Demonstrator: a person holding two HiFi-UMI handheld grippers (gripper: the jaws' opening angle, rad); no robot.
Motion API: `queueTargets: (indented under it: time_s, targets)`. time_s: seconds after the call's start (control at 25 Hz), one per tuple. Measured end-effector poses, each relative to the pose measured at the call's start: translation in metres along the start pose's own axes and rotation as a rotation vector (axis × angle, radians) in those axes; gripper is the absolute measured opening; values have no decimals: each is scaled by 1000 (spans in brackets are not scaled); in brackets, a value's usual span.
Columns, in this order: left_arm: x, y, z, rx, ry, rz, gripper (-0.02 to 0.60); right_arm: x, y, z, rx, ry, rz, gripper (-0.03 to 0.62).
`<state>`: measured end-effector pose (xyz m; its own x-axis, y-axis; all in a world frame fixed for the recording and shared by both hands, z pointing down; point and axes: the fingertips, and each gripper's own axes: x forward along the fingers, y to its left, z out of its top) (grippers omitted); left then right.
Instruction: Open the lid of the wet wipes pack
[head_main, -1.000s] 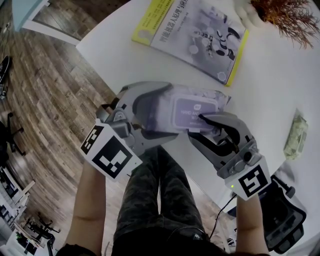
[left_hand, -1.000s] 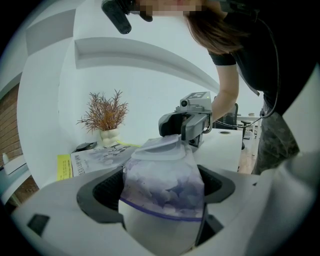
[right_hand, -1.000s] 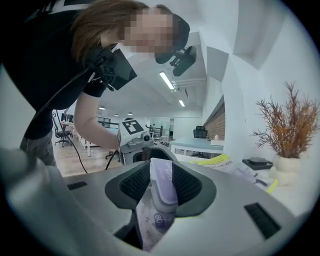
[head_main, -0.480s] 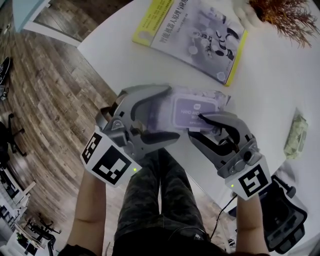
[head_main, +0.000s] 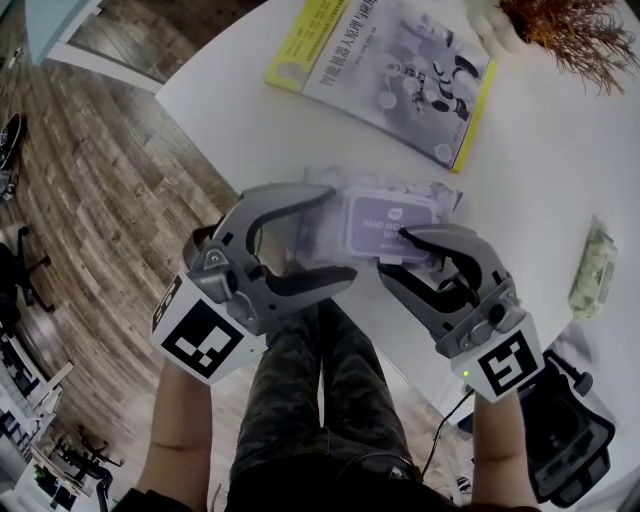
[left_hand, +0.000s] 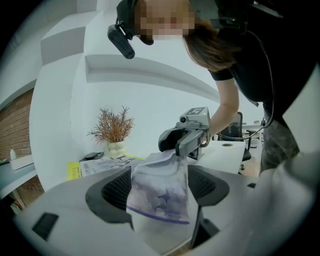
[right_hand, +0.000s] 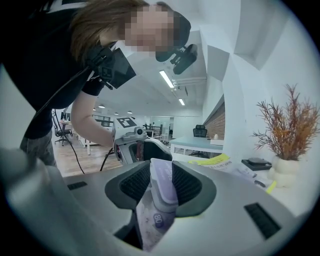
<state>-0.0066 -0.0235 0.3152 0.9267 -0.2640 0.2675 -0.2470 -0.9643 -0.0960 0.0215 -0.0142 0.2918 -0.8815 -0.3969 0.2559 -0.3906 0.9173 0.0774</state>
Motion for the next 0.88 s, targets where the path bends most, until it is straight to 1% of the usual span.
queueTargets:
  time_s: [0.08, 0.2, 0.28, 0.4, 0.48, 0.56, 0.6, 0.68, 0.88]
  targets:
    - [-2, 2, 2, 0, -15, 16, 348, 0, 0, 0, 6, -2, -2, 150]
    - [-4, 1, 4, 0, -26, 14, 337, -1, -1, 3, 17, -10, -3, 150]
    - [-8, -1, 5, -30, -36, -1, 309, -1, -2, 6, 26, -25, -7, 149]
    - [-15, 1, 10, -88, -87, 14, 229, -1, -3, 8, 26, -31, -10, 147]
    - [-18, 4, 13, -105, -115, 40, 143, -1, -3, 8, 26, -29, -11, 147]
    - [-20, 9, 16, -134, -147, 66, 35, -1, -4, 9, 29, -35, -15, 147]
    - [-20, 10, 17, -152, -159, 72, 15, -2, -4, 10, 34, -40, -18, 147]
    - [-19, 10, 17, -173, -163, 74, 12, -2, -5, 11, 41, -49, -22, 147]
    - [-13, 6, 20, -151, -156, 57, 12, -3, -6, 12, 42, -47, -29, 147]
